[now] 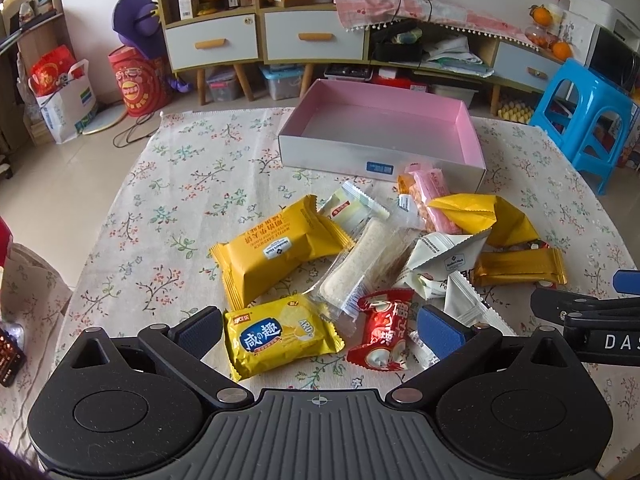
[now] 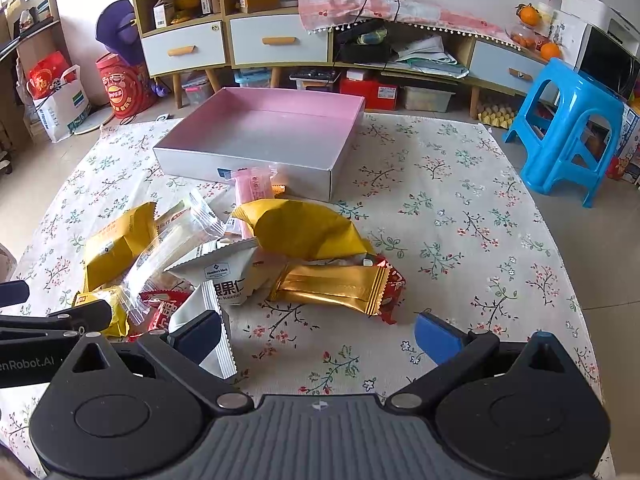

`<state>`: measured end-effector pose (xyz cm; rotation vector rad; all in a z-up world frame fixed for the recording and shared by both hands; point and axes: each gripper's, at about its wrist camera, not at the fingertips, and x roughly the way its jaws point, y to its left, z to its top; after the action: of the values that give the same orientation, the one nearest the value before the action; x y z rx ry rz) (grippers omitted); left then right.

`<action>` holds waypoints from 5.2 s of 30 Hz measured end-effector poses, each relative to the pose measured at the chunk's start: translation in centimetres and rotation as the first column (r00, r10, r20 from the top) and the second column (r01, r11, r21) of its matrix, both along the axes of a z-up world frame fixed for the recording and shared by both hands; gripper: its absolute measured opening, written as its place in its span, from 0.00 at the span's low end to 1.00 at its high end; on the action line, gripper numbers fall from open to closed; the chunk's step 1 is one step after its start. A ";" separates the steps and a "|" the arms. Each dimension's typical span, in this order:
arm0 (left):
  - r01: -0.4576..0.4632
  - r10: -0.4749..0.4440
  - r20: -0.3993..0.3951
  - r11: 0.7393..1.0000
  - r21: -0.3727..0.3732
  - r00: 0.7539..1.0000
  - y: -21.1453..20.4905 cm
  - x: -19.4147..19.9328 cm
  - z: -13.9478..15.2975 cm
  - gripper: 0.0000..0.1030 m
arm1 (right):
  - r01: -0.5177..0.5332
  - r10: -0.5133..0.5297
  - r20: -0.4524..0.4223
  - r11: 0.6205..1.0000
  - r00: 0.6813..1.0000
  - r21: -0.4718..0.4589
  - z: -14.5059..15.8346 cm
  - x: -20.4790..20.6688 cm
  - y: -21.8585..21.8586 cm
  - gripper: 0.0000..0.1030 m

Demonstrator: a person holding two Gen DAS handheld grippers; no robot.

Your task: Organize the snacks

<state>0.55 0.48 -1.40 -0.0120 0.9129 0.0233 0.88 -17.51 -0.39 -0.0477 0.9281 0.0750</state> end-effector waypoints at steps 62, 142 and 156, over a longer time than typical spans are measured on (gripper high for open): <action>0.233 -0.233 -0.021 0.972 -0.010 0.972 3.0 7.0 0.5 1.00 | -0.089 0.091 -0.043 0.995 0.995 0.051 2.3 6.1 -1.3 0.90; 0.181 -0.177 0.170 0.983 -0.005 0.969 1.5 26.3 -3.3 0.36 | -0.182 0.141 0.146 0.926 0.979 0.332 -2.1 19.7 -1.6 0.29; 0.142 -0.141 0.020 0.990 -0.005 0.990 1.8 25.0 -5.9 0.36 | -0.131 0.131 0.023 0.930 0.991 0.344 -4.9 21.0 -1.0 0.29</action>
<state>25.59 2.28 -7.33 0.0466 0.8921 -0.1115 21.91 -18.51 -5.30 0.2164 0.9005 0.3616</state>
